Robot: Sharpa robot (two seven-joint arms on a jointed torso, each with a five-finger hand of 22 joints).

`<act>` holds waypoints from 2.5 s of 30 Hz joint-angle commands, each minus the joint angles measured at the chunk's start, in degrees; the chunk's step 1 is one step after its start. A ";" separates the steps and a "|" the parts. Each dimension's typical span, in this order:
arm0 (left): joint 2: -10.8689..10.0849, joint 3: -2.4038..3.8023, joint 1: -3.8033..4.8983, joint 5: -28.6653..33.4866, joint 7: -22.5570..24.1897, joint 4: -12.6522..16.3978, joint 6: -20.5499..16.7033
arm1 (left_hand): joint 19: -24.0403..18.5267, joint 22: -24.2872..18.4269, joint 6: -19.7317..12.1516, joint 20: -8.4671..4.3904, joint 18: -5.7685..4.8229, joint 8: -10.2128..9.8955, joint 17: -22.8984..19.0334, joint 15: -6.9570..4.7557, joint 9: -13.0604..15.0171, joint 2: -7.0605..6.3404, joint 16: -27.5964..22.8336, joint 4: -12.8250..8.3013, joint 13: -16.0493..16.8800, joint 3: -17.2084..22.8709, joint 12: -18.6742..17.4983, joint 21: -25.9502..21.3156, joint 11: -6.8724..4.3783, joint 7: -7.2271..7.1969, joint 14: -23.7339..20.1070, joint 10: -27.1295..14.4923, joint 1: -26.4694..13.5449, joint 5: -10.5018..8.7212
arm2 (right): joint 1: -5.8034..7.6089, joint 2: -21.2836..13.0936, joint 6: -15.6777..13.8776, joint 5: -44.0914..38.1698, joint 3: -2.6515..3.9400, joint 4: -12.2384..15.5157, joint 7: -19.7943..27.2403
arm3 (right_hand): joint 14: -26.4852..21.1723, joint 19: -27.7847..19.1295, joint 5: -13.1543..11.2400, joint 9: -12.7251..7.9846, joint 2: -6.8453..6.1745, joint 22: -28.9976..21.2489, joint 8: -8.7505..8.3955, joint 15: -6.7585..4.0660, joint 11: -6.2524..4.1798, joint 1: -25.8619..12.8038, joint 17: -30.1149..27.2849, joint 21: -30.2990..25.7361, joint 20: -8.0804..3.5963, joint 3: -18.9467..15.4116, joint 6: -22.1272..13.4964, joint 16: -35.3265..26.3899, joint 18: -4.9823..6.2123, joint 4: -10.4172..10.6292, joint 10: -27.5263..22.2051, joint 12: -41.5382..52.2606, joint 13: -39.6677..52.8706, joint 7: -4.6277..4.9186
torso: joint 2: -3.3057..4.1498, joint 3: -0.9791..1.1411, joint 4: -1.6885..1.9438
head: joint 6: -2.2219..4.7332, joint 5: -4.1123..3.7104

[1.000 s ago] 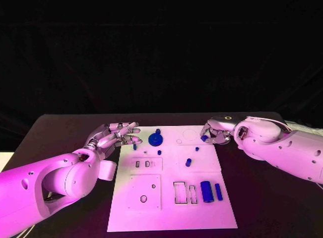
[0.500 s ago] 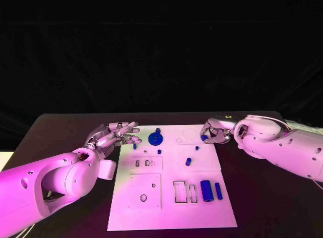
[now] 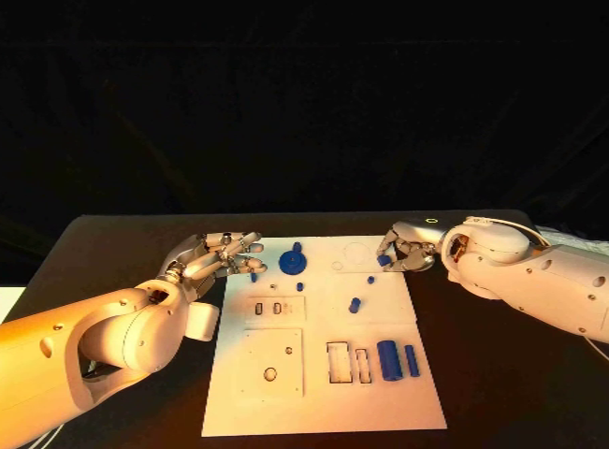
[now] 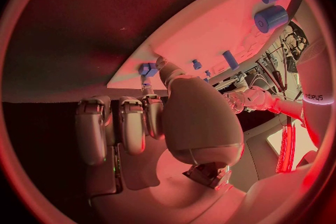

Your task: Assemble the parts on the task board

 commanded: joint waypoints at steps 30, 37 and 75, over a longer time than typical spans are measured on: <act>0.29 0.04 0.03 -0.77 -0.56 -0.10 -0.25 | 0.14 -0.04 -0.18 -0.06 0.66 -0.21 0.14 -0.21 0.07 0.10 -0.35 -0.17 -0.09 0.67 -0.40 -0.12 -0.11 0.06 -0.09 -0.49 0.93 0.26 | -1.38 1.42 9.53 -0.78 -1.57 -2.97 -0.58 | 6.08 3.91 -0.47 0.65 5.13 11.36 1.62 0.74 1.02 2.47 14.99 -0.28 0.97 -0.70 6.54 0.18 0.10 2.25 3.85 -0.66 11.87 0.69 | -0.02 -0.07 0.00 | -0.44 0.01; 0.27 0.04 0.03 -0.77 -0.79 -0.01 -0.29 | 0.15 -0.04 -0.18 -0.08 0.66 -0.21 0.19 -0.22 0.07 0.19 -0.39 -0.23 -0.11 0.84 -0.42 -0.10 -0.11 0.07 -0.08 -0.51 1.04 0.27 | -1.39 1.35 10.43 -1.31 -1.83 -2.93 -1.05 | 6.10 3.99 -0.32 0.70 6.45 11.51 1.83 0.87 0.98 1.95 15.08 -0.20 1.05 -0.93 7.92 0.23 0.06 3.31 3.85 -0.61 11.89 0.63 | -0.01 -0.06 0.01 | -0.44 -0.10; 1.31 0.00 -0.07 0.33 -1.15 -1.30 1.01 | 0.15 -0.04 -0.30 -0.08 0.61 -0.29 0.30 -0.17 0.04 0.21 -0.47 -0.13 -0.15 1.01 -0.48 -0.07 -0.03 0.16 -0.05 -0.62 0.87 0.22 | -1.34 -1.54 -19.87 -1.67 -1.01 9.10 -2.30 | 6.10 4.48 5.13 0.37 8.29 12.40 0.94 1.71 0.95 1.70 15.08 0.29 1.72 -0.29 8.79 0.23 -0.14 6.03 4.10 0.17 12.21 0.81 | -0.38 -0.13 -0.05 | 0.24 0.14</act>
